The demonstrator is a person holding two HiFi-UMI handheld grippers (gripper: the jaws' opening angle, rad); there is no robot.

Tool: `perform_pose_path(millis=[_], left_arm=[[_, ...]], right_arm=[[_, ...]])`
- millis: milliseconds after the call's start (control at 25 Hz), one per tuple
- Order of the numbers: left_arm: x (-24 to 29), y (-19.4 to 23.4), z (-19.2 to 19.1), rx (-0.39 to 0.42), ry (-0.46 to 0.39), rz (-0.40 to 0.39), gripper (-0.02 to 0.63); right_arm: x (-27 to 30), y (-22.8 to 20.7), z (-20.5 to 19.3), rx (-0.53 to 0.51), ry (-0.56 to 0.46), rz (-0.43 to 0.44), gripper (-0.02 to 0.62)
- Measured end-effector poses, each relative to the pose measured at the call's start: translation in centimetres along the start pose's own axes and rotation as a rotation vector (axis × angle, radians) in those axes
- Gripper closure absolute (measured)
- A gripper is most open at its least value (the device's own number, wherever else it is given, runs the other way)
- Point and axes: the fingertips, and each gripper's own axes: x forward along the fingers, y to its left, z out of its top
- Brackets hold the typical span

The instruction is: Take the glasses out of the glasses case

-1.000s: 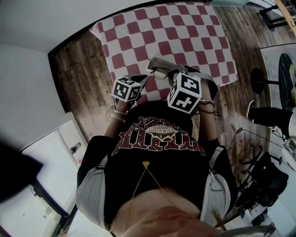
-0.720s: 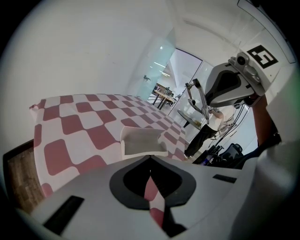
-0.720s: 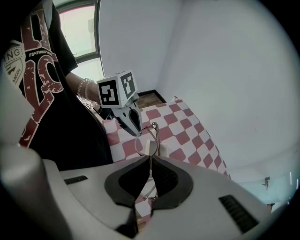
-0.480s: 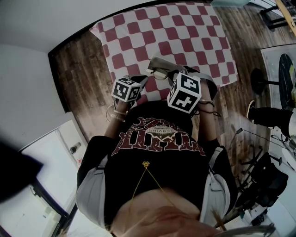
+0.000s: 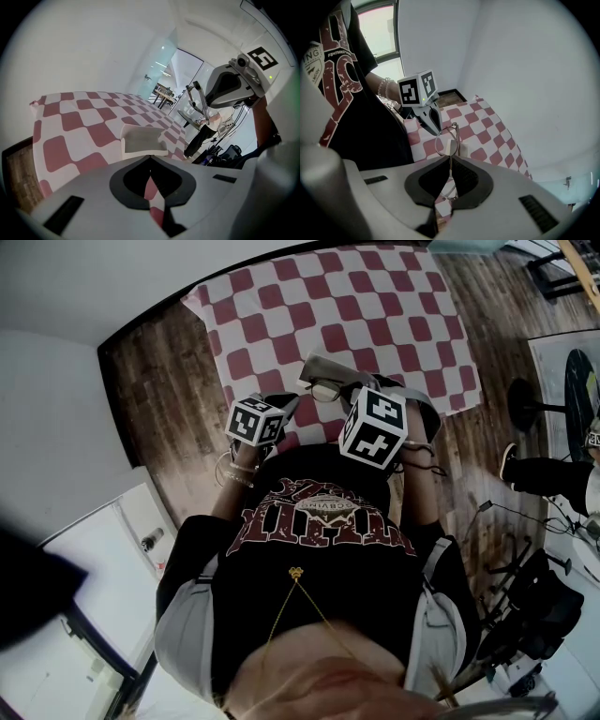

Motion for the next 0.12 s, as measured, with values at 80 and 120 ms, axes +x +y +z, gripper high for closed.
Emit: perform_pose_path(millis=[80,120], left_arm=[[0.05,0.06,-0.10,-0.001,0.003,-0.001,0.607],[0.08,0.08,-0.15,-0.002,0.004,-0.002,0.607]], right_arm=[[0.07,-0.01,0.00,-0.001,0.001,0.001,0.568],[0.10,-0.01,0.01,-0.001,0.001,0.002,0.568]])
